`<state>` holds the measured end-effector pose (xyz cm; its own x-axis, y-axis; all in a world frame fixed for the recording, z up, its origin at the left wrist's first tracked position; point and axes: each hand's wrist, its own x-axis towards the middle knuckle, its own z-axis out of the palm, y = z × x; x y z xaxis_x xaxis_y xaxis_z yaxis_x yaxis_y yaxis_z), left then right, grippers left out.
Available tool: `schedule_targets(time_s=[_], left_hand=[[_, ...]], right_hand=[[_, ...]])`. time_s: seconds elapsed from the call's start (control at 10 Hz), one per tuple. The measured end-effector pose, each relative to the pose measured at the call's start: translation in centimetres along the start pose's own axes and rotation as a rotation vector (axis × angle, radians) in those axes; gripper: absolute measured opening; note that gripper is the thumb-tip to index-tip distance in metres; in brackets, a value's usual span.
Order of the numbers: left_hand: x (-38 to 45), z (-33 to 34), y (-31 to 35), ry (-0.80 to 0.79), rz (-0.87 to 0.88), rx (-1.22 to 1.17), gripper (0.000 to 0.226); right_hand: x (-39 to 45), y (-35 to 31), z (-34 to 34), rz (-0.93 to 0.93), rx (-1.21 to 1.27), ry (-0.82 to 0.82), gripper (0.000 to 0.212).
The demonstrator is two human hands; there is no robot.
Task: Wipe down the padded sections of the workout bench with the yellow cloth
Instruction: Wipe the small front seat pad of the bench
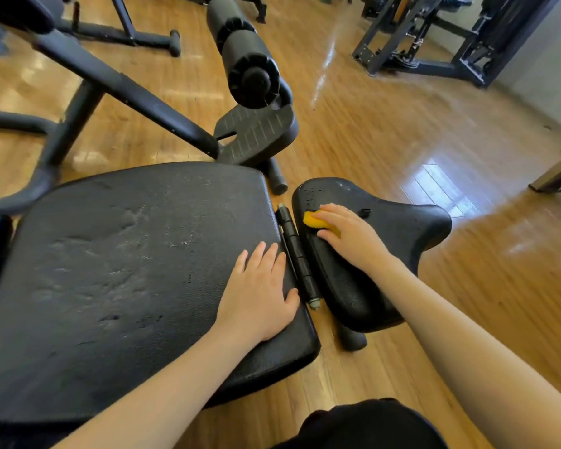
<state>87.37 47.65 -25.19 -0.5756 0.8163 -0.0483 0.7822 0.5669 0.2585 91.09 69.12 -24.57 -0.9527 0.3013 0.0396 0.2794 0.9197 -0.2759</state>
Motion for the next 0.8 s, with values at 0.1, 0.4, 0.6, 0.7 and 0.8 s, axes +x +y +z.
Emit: schedule_targets(time_s=[0.1,0.4,0.6,0.7,0.8], left_hand=[[0.0,0.2,-0.2,0.0,0.001,-0.001,0.067],[0.1,0.4,-0.5,-0.022,0.008,0.032,0.067],[0.1,0.4,-0.3,-0.014,0.007,0.017,0.067],[0.1,0.5,-0.3,0.001,0.007,0.013,0.067],[0.1,0.5,-0.2,-0.005,0.005,0.017,0.067]], right_hand=[[2.0,1.7,-0.3,-0.006,0.048,0.029,0.037],[8.0,2.7,-1.0,0.306,0.026,0.132,0.034],[2.0,0.4,0.4,-0.088,-0.009,-0.014,0.036],[3.3,1.7,-0.3,-0.074,0.059,-0.013,0.033],[6.8,2.8,-1.0,0.061,0.116,0.07,0.031]])
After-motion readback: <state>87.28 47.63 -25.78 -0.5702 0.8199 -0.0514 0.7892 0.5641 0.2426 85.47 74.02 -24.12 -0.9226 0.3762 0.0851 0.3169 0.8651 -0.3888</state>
